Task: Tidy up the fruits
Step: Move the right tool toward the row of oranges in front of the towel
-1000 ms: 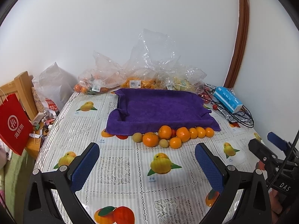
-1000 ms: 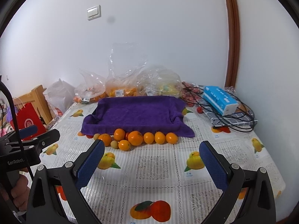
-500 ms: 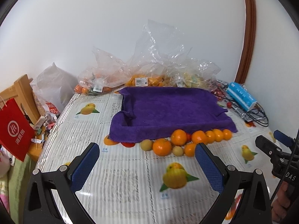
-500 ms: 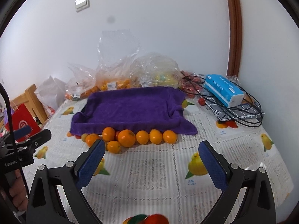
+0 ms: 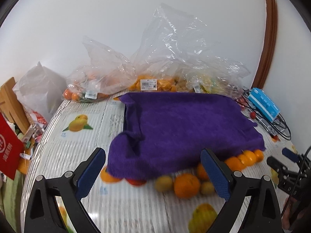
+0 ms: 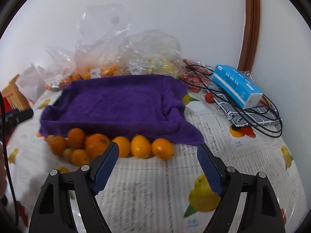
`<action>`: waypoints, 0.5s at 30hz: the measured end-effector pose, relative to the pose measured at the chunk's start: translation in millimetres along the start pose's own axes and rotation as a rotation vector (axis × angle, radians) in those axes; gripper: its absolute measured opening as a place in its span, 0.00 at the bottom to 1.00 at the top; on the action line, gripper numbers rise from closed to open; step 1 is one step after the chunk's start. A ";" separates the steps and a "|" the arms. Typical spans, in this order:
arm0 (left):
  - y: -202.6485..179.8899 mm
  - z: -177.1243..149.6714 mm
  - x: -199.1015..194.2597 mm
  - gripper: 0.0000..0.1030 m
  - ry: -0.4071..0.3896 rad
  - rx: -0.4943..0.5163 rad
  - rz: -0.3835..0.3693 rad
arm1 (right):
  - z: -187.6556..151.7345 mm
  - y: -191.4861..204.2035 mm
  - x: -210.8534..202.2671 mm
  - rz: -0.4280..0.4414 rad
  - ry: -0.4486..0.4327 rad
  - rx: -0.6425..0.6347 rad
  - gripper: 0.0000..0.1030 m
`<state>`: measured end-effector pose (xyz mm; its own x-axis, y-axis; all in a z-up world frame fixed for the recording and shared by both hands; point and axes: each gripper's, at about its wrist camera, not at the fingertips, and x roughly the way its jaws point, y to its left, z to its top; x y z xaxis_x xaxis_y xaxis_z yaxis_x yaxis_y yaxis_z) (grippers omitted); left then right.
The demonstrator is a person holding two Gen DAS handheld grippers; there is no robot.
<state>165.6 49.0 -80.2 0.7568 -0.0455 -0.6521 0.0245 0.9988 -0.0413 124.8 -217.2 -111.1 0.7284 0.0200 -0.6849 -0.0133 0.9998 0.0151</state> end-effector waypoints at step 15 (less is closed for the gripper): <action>3.0 -15.8 23.6 0.96 -0.031 0.000 -0.021 | -14.3 -27.9 48.7 0.058 0.074 0.103 0.68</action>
<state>173.2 50.7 -107.8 0.7758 -0.0661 -0.6275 0.0407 0.9977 -0.0549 150.8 -244.1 -155.3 0.6755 0.0814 -0.7328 0.0194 0.9916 0.1279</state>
